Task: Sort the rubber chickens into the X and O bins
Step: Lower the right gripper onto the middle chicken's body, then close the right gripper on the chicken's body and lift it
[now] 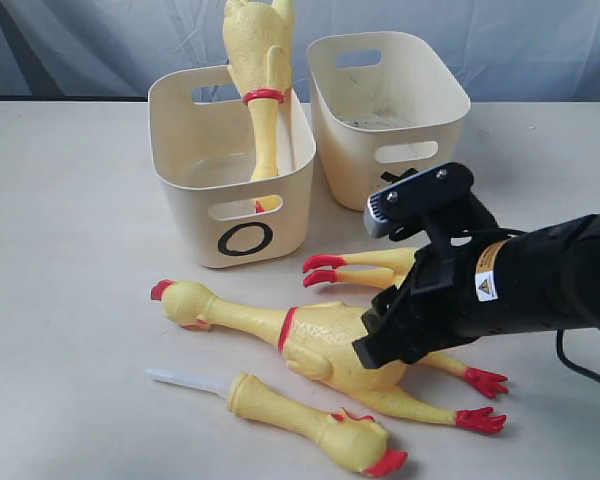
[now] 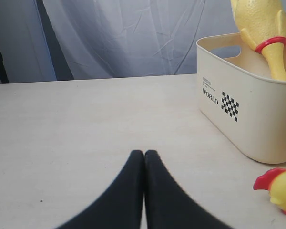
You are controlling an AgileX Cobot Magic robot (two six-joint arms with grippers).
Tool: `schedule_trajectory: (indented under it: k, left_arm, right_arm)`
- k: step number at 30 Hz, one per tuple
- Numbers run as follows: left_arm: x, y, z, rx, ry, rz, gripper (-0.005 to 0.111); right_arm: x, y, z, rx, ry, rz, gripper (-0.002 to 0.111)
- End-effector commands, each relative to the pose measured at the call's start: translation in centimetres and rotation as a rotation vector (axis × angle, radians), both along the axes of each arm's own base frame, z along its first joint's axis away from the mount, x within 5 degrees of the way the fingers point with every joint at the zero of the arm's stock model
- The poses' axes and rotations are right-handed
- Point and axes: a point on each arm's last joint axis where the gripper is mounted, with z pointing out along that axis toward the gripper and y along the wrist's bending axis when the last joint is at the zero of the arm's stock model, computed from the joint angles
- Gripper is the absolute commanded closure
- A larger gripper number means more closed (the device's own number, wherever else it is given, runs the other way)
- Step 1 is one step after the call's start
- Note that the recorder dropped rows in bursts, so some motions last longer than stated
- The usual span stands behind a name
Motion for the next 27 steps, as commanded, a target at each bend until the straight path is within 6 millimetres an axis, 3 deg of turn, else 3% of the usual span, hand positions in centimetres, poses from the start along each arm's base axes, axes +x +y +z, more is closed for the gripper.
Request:
schedule_trajectory:
  k: [1,8,27]
  left_arm:
    - [0.0,0.0,0.3,-0.007,-0.022,-0.002,0.107]
    - [0.0,0.0,0.3,-0.007,-0.022,-0.002,0.107]
    - [0.0,0.0,0.3,-0.007,-0.022,-0.002,0.107]
  right_arm:
    - [0.1,0.1,-0.9,-0.053,-0.002,0.064,0.053]
    - [-0.1,0.3,-1.5,-0.118,-0.013,0.218,0.053]
    - [0.3,1.5,-4.8,-0.118,0.078,0.254,0.053]
